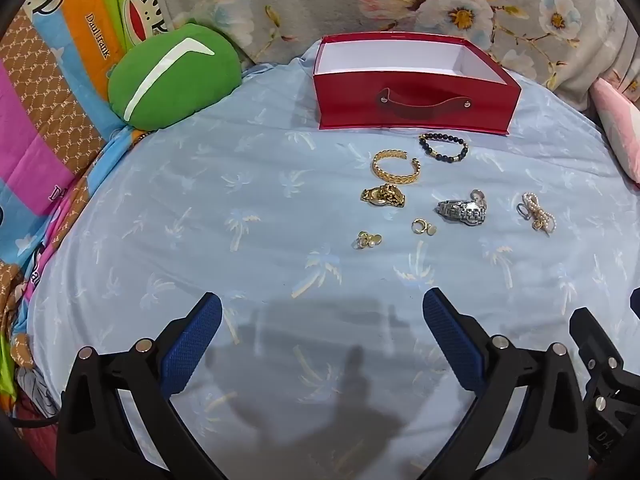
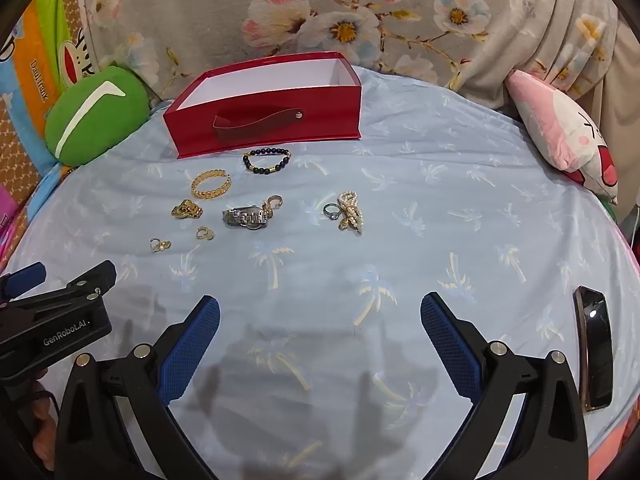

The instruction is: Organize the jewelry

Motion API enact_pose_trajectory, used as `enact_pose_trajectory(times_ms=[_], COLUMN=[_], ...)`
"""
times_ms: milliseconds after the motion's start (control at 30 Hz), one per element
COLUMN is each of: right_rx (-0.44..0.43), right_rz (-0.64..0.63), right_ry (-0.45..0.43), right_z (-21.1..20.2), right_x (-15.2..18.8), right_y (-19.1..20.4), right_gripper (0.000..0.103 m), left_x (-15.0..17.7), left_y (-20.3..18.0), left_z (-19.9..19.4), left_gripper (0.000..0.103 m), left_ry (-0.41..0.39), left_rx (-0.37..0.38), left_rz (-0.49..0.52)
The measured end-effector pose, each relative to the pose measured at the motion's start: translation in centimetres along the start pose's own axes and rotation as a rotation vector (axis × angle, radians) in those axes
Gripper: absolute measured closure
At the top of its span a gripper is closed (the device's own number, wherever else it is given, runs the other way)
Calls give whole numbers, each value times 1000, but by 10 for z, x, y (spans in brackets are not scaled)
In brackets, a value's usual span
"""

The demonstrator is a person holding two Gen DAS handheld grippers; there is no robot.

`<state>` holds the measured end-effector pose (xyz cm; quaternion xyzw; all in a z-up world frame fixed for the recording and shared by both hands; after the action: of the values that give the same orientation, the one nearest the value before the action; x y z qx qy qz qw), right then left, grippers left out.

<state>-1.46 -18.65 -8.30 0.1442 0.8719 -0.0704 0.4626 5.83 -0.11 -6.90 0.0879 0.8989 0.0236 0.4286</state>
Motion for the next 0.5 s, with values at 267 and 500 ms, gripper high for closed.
enact_pose_trajectory(times_ms=[267, 500], right_rx=[-2, 2], right_rz=[2, 0], right_ry=[-4, -6], right_z=[-4, -5], right_x=[1, 1], right_y=[-2, -3], right_gripper=[5, 5], left_x=[0, 6], left_y=[-5, 1], left_z=[0, -3], left_gripper=[5, 5], left_ry=[2, -7], left_rx=[0, 7], left_rz=[5, 8])
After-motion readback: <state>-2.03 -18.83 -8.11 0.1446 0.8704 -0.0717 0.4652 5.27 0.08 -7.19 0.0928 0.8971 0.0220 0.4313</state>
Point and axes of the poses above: each gripper's, at about its wrist camera, not at the fingertips, and z roughly the way its jaws point, y to its left, x to its underside, the point moved 9 cm from there along z, roughly the way its jaws point, and after that the axes turned 11 degrees about -y, right-handed, at the moved point
